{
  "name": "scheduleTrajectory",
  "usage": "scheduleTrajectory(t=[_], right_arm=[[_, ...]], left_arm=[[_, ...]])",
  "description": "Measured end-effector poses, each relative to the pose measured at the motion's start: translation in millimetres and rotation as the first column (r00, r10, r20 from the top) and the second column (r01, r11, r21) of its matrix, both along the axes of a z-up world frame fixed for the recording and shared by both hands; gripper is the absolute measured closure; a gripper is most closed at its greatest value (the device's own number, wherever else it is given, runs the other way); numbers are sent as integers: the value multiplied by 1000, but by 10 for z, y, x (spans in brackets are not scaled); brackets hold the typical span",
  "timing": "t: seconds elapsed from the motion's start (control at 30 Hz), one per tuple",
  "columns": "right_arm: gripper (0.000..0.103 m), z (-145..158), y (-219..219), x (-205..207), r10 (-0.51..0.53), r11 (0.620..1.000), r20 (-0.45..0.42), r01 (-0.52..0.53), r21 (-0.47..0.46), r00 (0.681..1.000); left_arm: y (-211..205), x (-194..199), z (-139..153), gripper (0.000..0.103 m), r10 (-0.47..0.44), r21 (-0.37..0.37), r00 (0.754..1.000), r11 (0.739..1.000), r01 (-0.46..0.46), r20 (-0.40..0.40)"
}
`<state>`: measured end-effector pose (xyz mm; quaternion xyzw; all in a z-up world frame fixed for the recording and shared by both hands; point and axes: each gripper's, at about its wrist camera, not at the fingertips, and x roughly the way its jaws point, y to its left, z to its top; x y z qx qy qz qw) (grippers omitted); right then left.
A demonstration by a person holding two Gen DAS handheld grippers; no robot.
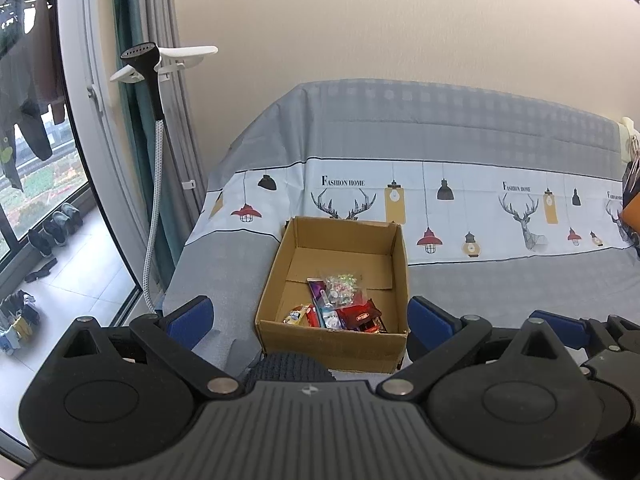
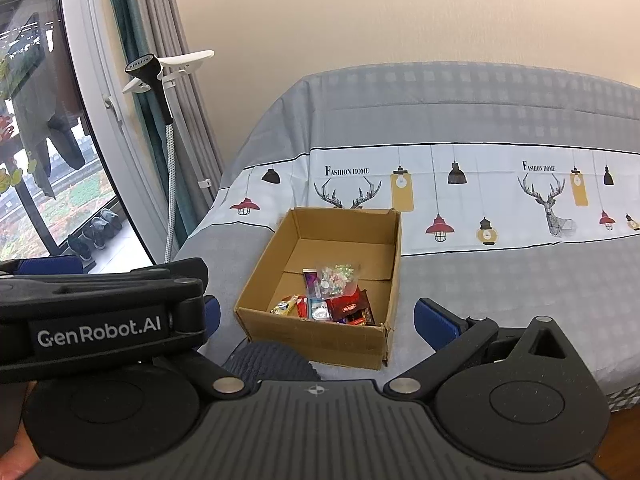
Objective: Organize snacks
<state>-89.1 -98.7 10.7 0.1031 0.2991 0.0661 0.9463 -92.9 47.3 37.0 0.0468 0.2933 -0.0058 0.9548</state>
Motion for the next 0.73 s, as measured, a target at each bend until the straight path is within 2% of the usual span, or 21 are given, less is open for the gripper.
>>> scheduleTrajectory(t=[0.73], right_arm=[[1,-30,-19,11,19,1000,-13,-19,8,1000]], left_arm=[[-4,-18,-29,0,6,3,1000,1000,-6,-18]])
